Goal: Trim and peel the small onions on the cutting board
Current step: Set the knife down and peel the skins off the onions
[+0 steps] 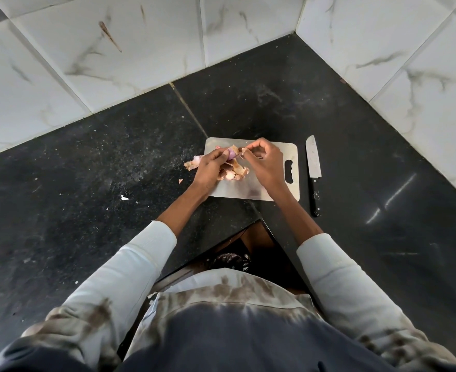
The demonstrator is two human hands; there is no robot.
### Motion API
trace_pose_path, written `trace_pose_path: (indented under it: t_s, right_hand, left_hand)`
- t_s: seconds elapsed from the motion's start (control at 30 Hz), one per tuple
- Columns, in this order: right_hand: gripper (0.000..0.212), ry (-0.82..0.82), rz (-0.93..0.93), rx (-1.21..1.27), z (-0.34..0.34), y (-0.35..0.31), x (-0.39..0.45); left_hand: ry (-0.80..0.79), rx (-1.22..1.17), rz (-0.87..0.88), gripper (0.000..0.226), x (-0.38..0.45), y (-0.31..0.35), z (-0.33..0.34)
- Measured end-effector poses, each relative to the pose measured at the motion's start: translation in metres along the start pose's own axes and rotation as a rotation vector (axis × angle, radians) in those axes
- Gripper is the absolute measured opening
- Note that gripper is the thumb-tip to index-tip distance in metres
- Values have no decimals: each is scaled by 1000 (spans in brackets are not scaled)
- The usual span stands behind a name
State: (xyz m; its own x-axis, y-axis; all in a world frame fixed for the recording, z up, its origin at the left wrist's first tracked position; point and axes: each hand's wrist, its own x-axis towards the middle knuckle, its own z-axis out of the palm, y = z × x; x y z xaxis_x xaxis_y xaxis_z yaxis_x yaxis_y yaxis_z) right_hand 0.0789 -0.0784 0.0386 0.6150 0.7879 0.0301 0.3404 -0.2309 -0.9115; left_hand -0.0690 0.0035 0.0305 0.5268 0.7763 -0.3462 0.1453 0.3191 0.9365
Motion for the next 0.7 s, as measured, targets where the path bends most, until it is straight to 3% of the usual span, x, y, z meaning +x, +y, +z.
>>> trace_pose_path:
  t_s: [0.23, 0.37, 0.53, 0.7]
  right_hand:
    - [17, -21, 89, 92, 1, 8, 8]
    - [16, 9, 130, -78, 5, 18, 6]
    - [20, -206, 38, -237, 10, 24, 5]
    - [25, -123, -31, -214, 6, 8, 12]
  left_hand:
    - [-4, -15, -52, 27, 8, -5, 1]
    - [48, 19, 2, 25, 8, -7, -1]
    - [90, 170, 88, 29, 7, -9, -9]
    - [124, 259, 144, 37, 11, -10, -16]
